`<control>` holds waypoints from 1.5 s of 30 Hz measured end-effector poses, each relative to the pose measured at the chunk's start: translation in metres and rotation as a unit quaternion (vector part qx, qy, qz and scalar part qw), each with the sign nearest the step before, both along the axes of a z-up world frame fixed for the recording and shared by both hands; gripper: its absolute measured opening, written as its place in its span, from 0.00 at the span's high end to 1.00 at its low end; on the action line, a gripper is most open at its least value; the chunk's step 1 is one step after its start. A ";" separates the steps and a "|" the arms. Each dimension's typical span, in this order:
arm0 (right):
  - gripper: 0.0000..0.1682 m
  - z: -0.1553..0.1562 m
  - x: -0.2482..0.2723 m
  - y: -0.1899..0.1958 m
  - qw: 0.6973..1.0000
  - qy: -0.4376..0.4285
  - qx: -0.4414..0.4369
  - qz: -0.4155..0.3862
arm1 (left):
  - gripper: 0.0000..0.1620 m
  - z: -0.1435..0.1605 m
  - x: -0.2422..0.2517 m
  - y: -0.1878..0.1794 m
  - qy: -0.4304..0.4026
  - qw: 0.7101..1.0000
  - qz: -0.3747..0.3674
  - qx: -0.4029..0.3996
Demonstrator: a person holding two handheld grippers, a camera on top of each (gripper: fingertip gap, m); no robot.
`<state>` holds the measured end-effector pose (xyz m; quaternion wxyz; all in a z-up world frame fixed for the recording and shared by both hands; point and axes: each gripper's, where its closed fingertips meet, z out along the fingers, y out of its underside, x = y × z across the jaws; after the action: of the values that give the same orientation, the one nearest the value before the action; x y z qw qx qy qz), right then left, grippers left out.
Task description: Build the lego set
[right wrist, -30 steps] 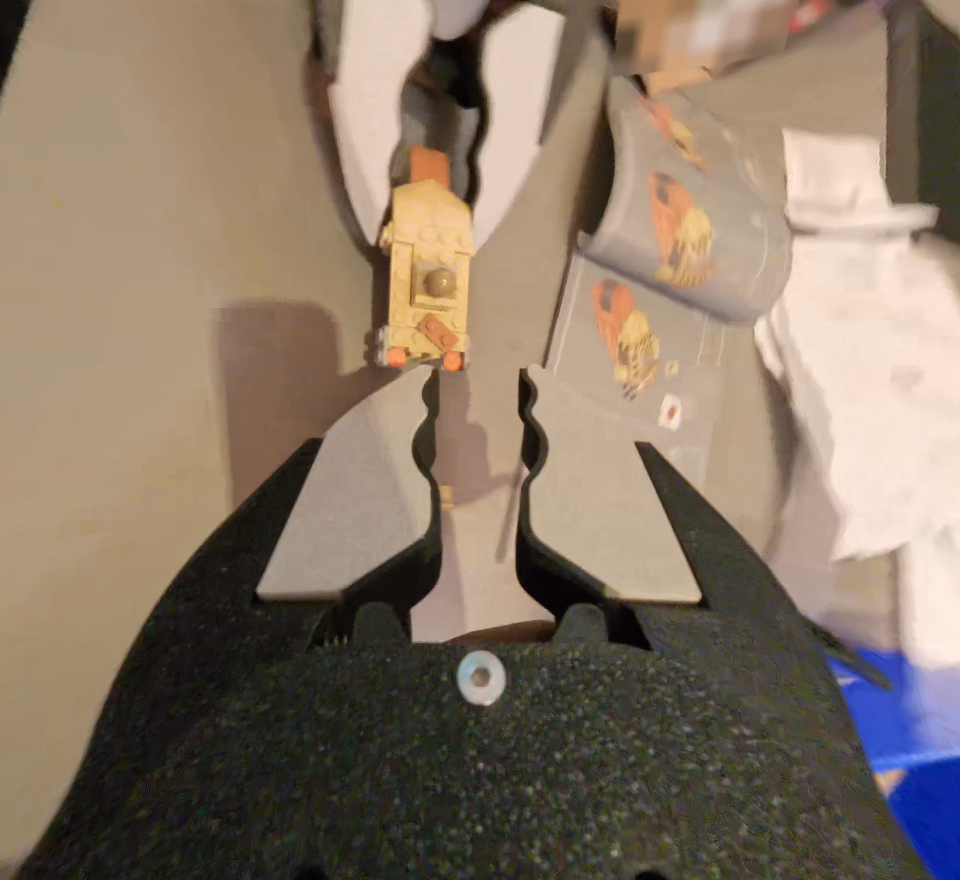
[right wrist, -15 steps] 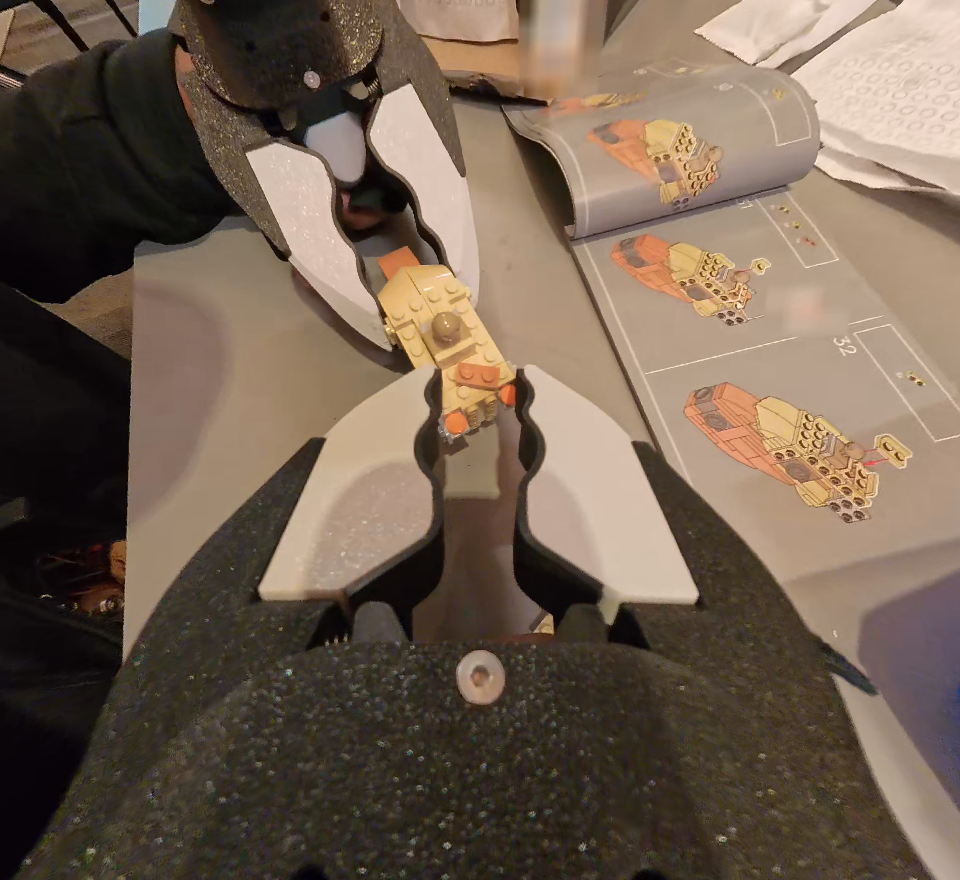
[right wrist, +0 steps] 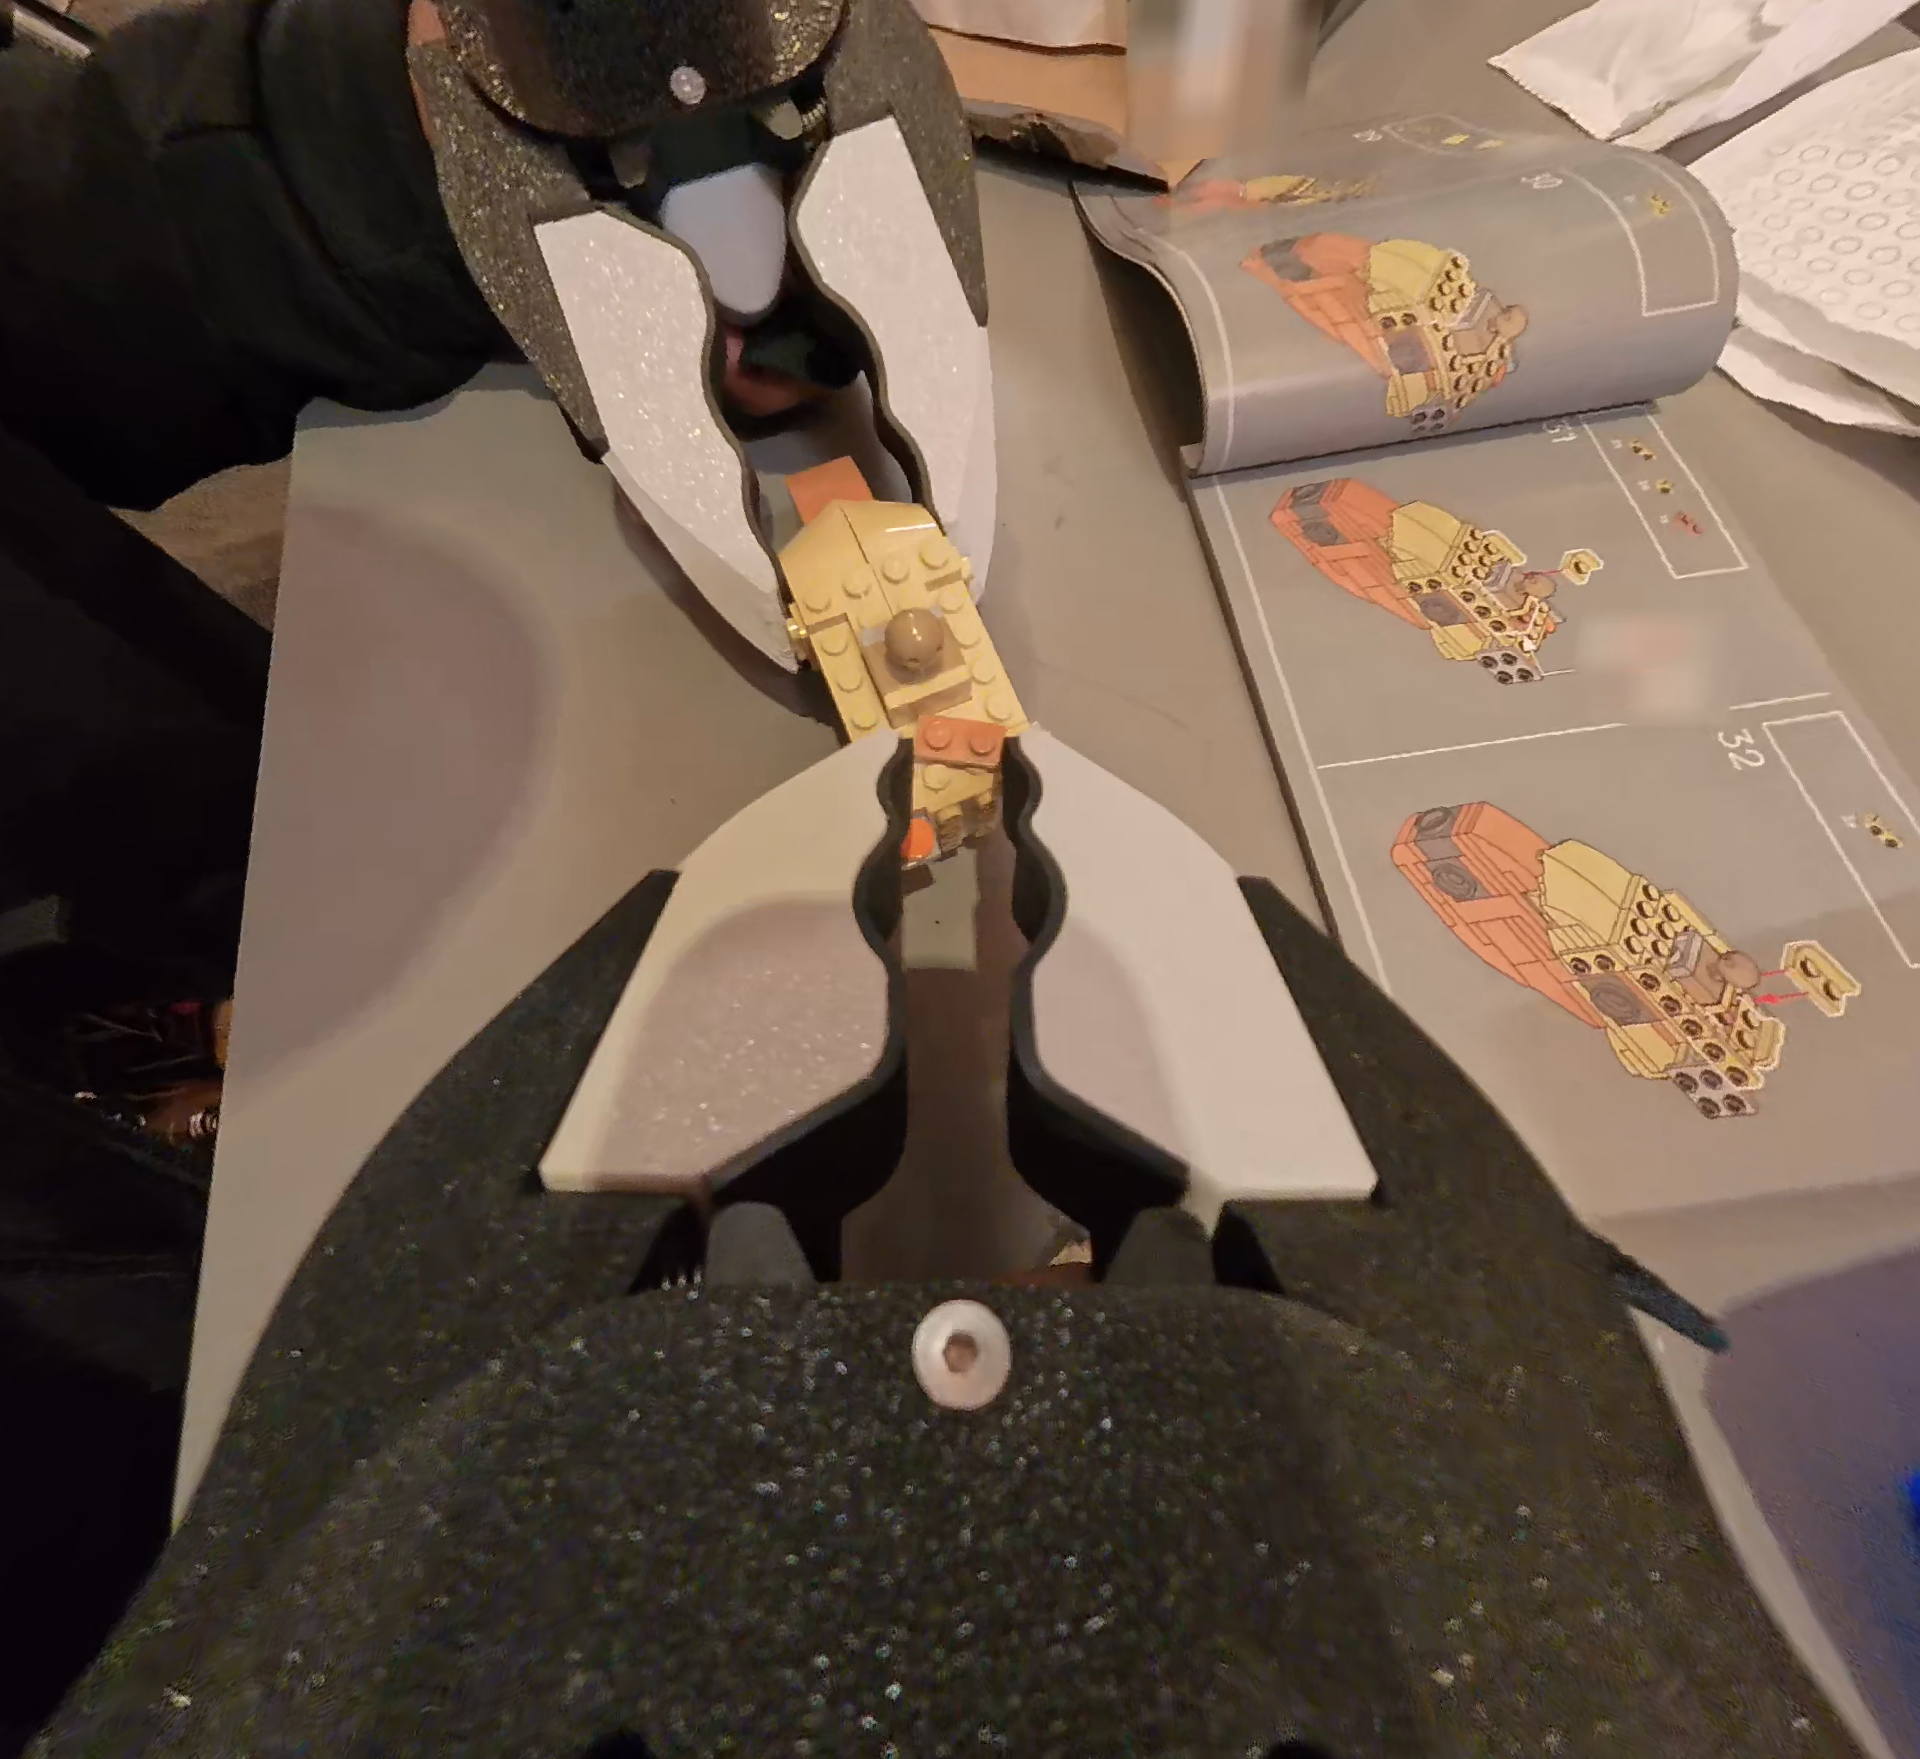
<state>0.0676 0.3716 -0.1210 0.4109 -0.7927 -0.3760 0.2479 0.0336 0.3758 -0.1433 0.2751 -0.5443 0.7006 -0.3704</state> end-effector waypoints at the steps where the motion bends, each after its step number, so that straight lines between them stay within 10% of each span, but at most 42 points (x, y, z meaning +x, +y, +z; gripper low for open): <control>1: 0.91 0.000 -0.001 0.000 1.000 -0.002 0.003 0.007 | 0.78 0.000 0.000 0.000 0.000 1.000 -0.001 0.000; 45: 0.87 0.001 -0.004 -0.003 0.993 -0.014 0.053 0.109 | 0.78 0.000 0.000 -0.002 0.002 1.000 -0.009 -0.010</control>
<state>0.0632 0.3689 -0.1205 0.4173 -0.7274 -0.4785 0.2602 0.0335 0.3742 -0.1428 0.2652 -0.5417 0.7018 -0.3791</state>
